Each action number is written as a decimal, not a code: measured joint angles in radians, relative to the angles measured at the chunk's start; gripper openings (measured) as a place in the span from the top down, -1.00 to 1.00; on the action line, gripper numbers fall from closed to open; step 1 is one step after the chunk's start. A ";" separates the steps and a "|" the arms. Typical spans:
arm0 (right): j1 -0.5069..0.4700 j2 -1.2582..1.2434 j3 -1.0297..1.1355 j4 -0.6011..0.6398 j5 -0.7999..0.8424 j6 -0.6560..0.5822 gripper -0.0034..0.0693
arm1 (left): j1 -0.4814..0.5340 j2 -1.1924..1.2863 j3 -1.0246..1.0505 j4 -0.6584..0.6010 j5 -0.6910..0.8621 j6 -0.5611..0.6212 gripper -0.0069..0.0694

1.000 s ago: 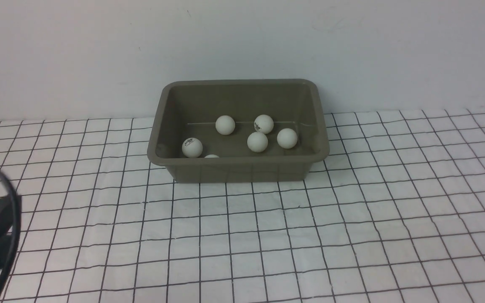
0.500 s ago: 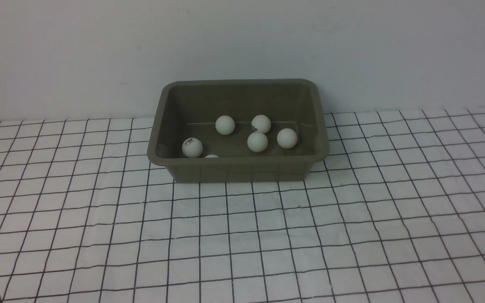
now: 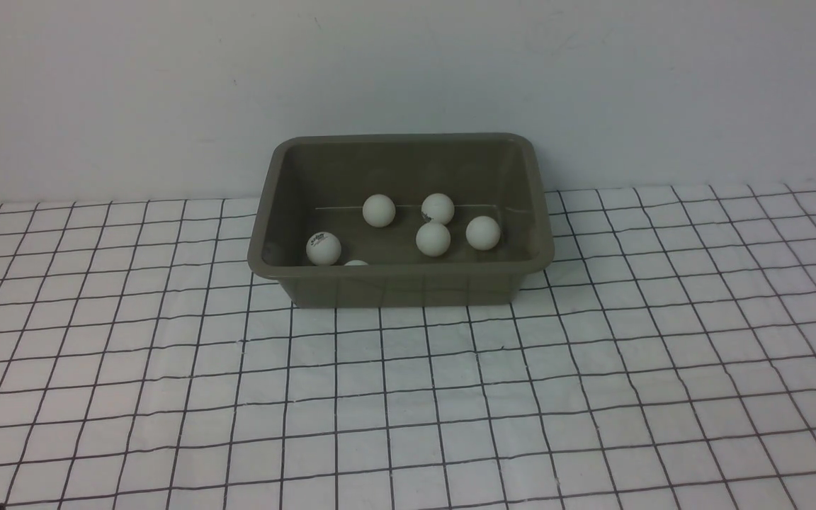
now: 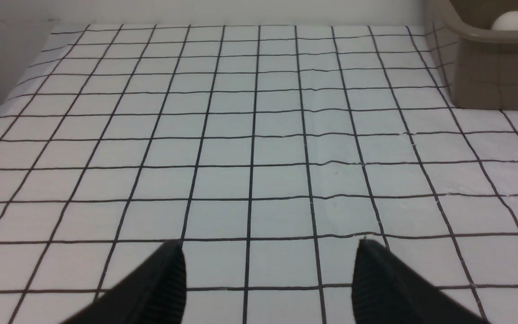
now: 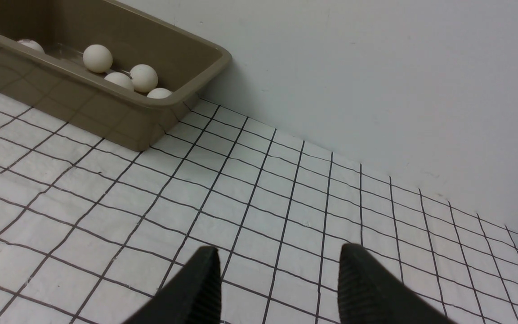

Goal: Put the table tennis balls into the box on the white checkered tablecloth.

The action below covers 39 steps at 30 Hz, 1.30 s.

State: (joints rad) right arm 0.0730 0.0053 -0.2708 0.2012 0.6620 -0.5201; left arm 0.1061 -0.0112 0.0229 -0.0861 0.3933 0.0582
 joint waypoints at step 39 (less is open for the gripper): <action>0.000 0.000 0.000 0.000 0.001 0.006 -0.01 | -0.023 0.000 0.002 0.127 -0.005 0.000 -0.35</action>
State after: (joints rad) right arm 0.0730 0.0053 -0.2708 0.2015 0.6628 -0.5143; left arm 0.0835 -0.0112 0.0244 0.0410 0.3879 0.0582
